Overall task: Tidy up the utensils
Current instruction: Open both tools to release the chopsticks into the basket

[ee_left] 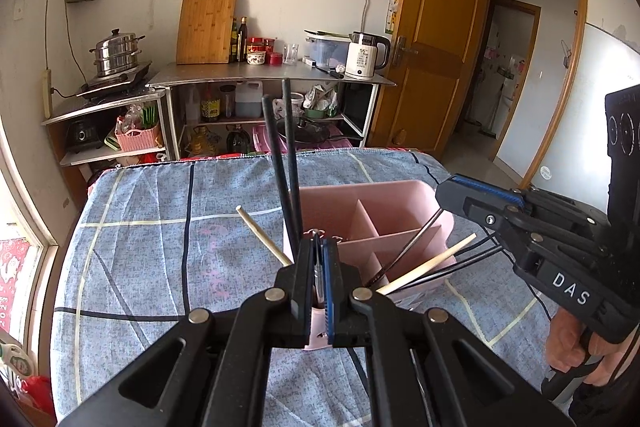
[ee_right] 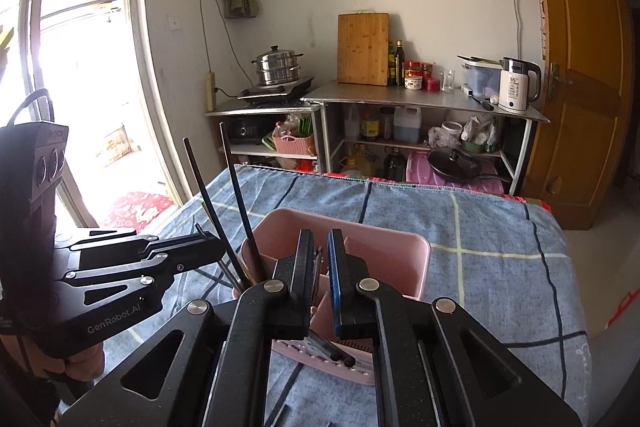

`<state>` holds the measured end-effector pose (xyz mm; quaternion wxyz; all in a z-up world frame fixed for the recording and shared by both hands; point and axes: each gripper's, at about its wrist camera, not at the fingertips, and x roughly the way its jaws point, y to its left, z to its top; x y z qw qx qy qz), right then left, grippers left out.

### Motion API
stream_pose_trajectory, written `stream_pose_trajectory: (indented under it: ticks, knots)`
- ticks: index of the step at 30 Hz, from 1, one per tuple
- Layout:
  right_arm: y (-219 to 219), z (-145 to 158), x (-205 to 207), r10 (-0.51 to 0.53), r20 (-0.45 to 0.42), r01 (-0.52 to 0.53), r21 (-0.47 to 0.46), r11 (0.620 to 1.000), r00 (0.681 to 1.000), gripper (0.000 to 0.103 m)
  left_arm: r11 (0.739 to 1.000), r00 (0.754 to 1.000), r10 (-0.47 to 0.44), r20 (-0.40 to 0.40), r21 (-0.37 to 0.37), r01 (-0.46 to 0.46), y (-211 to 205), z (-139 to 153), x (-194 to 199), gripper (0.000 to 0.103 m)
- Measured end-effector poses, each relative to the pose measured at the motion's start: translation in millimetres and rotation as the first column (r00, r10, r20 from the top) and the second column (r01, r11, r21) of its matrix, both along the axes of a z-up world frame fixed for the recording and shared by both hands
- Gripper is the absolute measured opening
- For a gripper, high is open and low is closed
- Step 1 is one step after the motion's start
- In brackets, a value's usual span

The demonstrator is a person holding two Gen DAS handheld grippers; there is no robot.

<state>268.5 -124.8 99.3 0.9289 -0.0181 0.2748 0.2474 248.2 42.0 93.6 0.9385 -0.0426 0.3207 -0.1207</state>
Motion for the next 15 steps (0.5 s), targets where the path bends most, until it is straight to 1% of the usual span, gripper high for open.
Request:
stream_pose_trajectory:
  ticks: [2,4,8,13,15]
  knots:
    - [-2.8,1.9,-3.4,-0.003,0.008,0.003,0.003,1.000,1.000,0.012,1.000,1.000,0.005,0.008,-0.001,-0.005,0.6,2.1,-4.0,0.010]
    - [-6.8,3.3,-7.2,-0.006,0.015,0.006,0.006,1.000,1.000,0.012,1.000,1.000,0.007,0.016,-0.003,-0.007,2.2,3.6,-9.5,0.017]
    - [-13.9,4.3,-17.3,-0.011,0.021,0.010,0.017,1.000,1.000,0.013,1.000,0.999,0.018,0.041,-0.002,-0.018,5.4,6.2,-23.4,0.019]
    - [-24.7,8.1,-35.6,-0.013,0.042,0.012,0.036,0.999,0.999,0.013,0.999,0.997,0.034,0.065,-0.003,-0.034,7.6,8.0,-42.0,0.029]
    - [-28.2,9.5,-43.4,-0.012,0.051,0.010,0.042,0.999,0.999,0.014,0.999,0.997,0.037,0.074,-0.007,-0.036,7.8,7.7,-50.6,0.030]
